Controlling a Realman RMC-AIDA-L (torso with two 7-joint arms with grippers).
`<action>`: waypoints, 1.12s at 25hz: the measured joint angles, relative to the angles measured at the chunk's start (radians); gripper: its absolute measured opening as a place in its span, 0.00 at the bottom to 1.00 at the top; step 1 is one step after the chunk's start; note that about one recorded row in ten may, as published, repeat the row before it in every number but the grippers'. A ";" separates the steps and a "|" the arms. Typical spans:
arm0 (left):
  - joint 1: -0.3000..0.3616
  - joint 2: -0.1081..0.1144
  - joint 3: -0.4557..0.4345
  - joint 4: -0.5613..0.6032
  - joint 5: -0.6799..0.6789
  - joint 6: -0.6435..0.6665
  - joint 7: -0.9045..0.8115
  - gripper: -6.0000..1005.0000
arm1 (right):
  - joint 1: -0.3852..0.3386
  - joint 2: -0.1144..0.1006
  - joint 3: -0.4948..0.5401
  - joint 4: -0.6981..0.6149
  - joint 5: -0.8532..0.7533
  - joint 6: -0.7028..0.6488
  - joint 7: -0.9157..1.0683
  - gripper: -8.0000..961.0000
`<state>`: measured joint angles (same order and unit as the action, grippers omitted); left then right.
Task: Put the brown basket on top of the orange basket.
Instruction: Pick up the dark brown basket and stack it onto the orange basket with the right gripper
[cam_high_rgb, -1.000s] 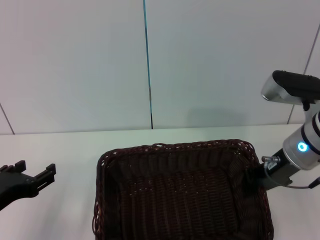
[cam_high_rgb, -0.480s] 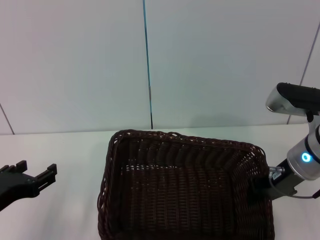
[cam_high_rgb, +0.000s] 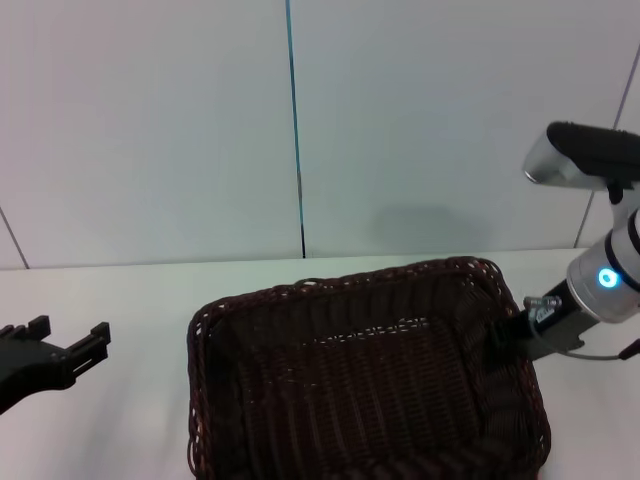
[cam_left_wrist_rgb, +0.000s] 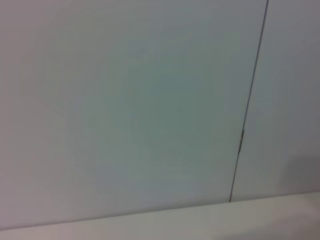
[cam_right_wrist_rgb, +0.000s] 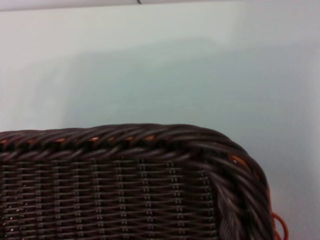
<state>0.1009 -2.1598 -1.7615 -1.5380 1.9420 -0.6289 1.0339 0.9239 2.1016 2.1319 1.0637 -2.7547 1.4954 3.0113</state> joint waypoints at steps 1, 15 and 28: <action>-0.001 0.000 0.000 0.000 0.000 0.000 0.000 0.76 | 0.003 0.000 -0.001 0.004 0.000 0.003 0.000 0.13; -0.004 0.000 -0.008 -0.001 0.000 -0.008 0.000 0.76 | 0.003 -0.001 -0.022 -0.042 -0.004 -0.009 0.000 0.13; -0.003 0.000 -0.012 -0.001 0.000 -0.009 0.000 0.76 | -0.018 -0.014 -0.030 -0.027 0.055 0.008 -0.006 0.13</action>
<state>0.0979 -2.1598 -1.7733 -1.5386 1.9420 -0.6382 1.0339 0.9055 2.0875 2.1022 1.0370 -2.6998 1.5031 3.0049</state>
